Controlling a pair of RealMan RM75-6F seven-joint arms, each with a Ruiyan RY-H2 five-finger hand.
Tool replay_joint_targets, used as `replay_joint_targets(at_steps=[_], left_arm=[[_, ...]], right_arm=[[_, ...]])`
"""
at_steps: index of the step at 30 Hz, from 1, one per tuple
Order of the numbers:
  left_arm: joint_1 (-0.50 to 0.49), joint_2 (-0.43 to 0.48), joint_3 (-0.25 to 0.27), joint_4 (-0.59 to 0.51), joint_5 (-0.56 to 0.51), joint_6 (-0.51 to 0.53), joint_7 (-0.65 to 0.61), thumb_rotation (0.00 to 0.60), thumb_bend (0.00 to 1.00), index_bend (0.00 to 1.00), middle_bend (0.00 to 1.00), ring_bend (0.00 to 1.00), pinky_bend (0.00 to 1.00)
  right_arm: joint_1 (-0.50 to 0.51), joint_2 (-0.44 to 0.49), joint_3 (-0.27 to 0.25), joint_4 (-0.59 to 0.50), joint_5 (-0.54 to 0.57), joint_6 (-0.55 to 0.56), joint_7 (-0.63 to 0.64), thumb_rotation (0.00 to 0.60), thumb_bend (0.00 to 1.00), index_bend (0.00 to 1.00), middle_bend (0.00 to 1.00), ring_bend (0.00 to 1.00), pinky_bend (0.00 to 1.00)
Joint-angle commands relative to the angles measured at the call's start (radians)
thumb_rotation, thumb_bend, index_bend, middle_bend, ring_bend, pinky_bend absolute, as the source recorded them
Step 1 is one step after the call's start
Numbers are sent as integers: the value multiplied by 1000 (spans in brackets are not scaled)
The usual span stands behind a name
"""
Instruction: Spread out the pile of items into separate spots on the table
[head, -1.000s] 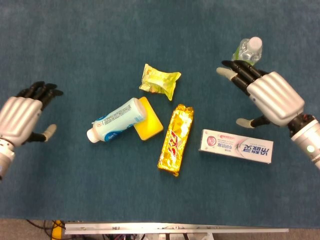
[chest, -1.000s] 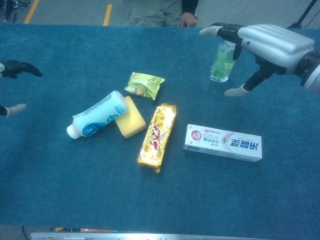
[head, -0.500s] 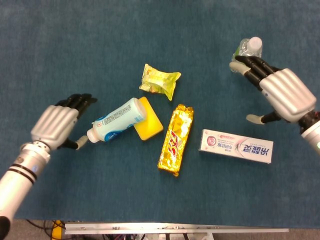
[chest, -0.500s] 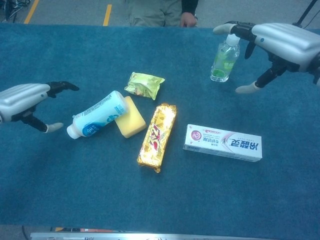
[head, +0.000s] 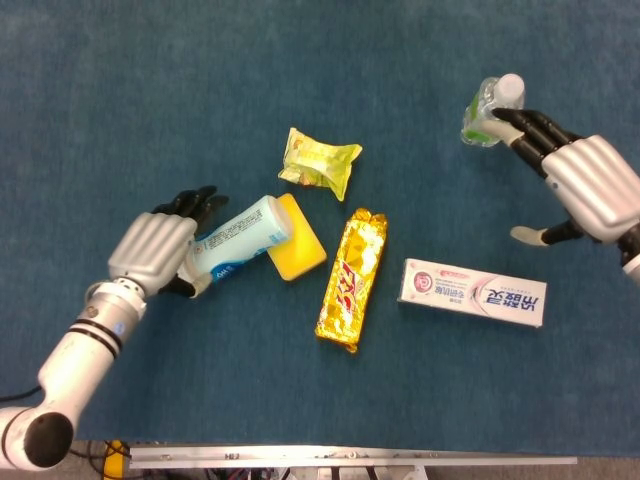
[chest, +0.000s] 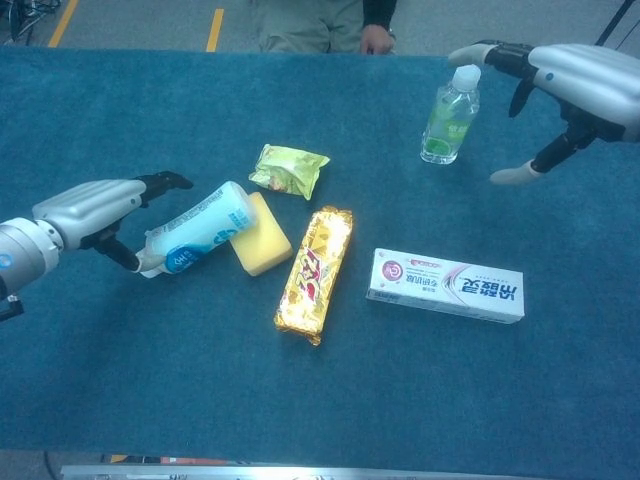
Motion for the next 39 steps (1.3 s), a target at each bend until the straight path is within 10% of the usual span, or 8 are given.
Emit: replay_joint_targets(at_steps=[1, 28, 34, 39], left_arm=[[-24, -21, -2, -10, -41, 6, 31, 579, 295, 0, 0, 0, 180], [-101, -158, -7, 50, -227, 99, 90, 600, 294, 72, 15, 6, 193], [-85, -180, -11, 107, -176, 129, 53, 600, 294, 420, 348, 318, 507], [-96, -162, -8, 142, -139, 106, 51, 600, 294, 486, 488, 437, 648]], right_arm=[[-3, 4, 1, 3, -3, -1, 7, 600, 68, 0, 75, 77, 370], [-31, 19, 5, 28, -34, 3, 74, 600, 68, 0, 79, 77, 370], [-33, 20, 7, 29, -36, 0, 82, 600, 68, 0, 80, 77, 370], [-35, 17, 10, 29, -33, -1, 86, 600, 68, 0, 82, 77, 370]])
